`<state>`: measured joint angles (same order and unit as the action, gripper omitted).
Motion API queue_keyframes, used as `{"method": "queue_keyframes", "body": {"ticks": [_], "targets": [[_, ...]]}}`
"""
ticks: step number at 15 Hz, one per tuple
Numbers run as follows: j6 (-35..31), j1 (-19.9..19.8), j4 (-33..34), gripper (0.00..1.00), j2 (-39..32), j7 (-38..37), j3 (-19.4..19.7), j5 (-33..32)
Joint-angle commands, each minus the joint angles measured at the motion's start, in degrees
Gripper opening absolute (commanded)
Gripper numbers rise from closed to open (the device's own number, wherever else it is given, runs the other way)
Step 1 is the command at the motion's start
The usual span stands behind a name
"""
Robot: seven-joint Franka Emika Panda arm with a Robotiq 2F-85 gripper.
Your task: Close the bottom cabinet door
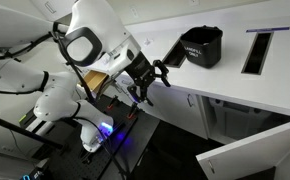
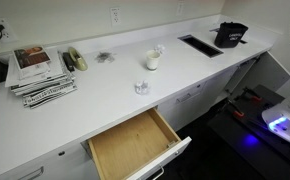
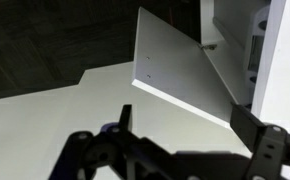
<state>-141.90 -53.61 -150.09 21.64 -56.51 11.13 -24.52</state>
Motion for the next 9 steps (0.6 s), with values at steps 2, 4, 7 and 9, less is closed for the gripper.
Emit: {"method": "queue_keyframes", "body": {"ticks": [2, 4, 7, 9], "targets": [[-4.2, -3.0, 12.7, 1.0, -17.7, -6.8, 3.6, 2.5], [-5.9, -2.2, 17.7, 1.0, -23.7, -7.5, 6.5, 4.9], [-6.4, -0.5, 25.2, 0.74, -32.4, -5.9, 10.2, 10.7], [-6.8, 0.4, 29.4, 0.59, -37.9, -5.0, 12.1, 14.5]]}}
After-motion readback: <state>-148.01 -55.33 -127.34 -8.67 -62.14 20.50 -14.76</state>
